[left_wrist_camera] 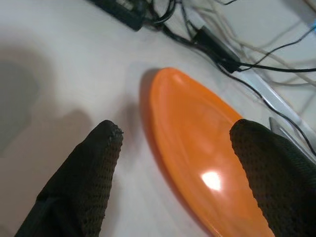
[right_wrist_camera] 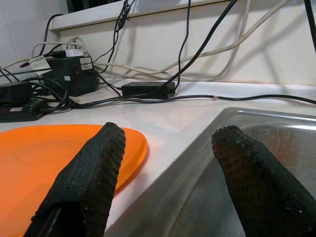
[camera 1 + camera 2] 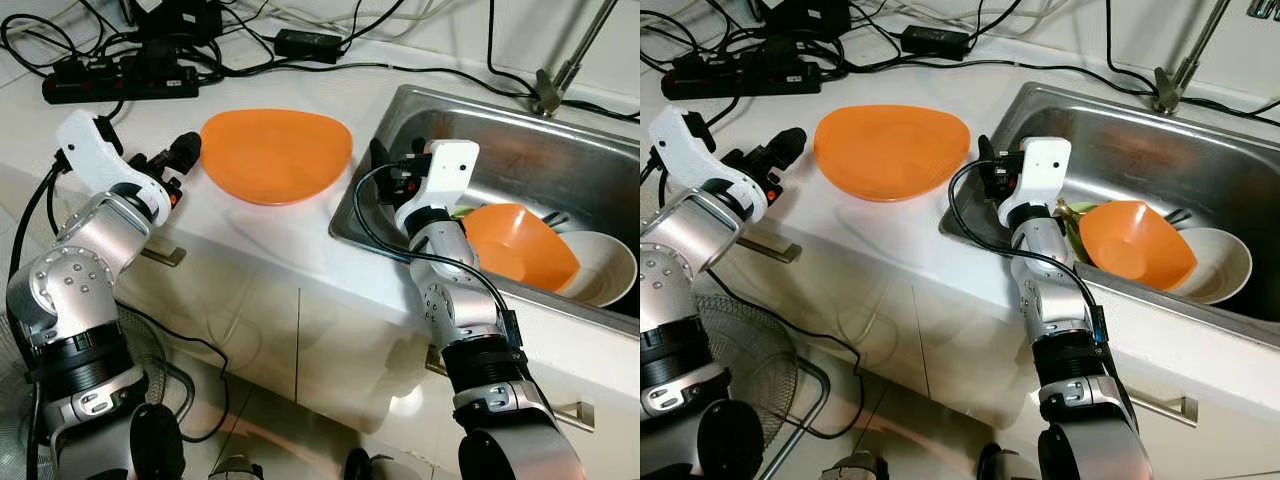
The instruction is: Kitchen organization
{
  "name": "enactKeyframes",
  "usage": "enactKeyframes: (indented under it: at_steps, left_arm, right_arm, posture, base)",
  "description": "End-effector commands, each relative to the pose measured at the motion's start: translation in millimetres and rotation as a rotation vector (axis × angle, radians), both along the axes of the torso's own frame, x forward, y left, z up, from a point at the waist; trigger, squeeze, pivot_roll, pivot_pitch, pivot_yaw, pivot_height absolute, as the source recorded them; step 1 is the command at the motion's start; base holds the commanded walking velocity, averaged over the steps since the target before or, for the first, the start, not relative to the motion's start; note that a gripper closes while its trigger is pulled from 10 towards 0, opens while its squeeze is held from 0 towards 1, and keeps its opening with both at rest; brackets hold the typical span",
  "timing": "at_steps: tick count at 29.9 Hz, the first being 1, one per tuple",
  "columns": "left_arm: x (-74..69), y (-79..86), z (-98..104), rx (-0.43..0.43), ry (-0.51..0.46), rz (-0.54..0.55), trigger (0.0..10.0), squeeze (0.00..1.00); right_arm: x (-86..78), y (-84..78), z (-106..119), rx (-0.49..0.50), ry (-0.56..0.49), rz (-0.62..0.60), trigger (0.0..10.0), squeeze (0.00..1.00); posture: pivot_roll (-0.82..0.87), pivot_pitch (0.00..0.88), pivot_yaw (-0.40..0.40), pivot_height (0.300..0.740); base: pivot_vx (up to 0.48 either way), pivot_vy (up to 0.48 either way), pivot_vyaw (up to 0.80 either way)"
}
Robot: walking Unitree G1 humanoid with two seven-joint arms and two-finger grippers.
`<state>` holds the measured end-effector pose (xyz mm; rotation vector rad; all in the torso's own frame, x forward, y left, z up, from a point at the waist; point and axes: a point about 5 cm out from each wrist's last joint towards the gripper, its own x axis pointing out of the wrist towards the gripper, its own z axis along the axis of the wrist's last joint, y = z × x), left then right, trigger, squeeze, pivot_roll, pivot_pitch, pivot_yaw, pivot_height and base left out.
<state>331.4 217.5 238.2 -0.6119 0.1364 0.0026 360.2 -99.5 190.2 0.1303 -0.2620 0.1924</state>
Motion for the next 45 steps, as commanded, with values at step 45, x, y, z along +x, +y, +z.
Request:
enactKeyframes:
  at_steps: [45]
  left_arm:
    - [21.2,-74.0,-26,-0.308,0.177,-0.128,10.0,0.00]
  right_arm:
    - [-4.0,-2.9,5,-0.013,-0.014,-0.005,10.0,0.00]
  posture:
    - [0.10,0.100,-0.006,0.740]
  base:
    - [0.000,0.000,0.00]
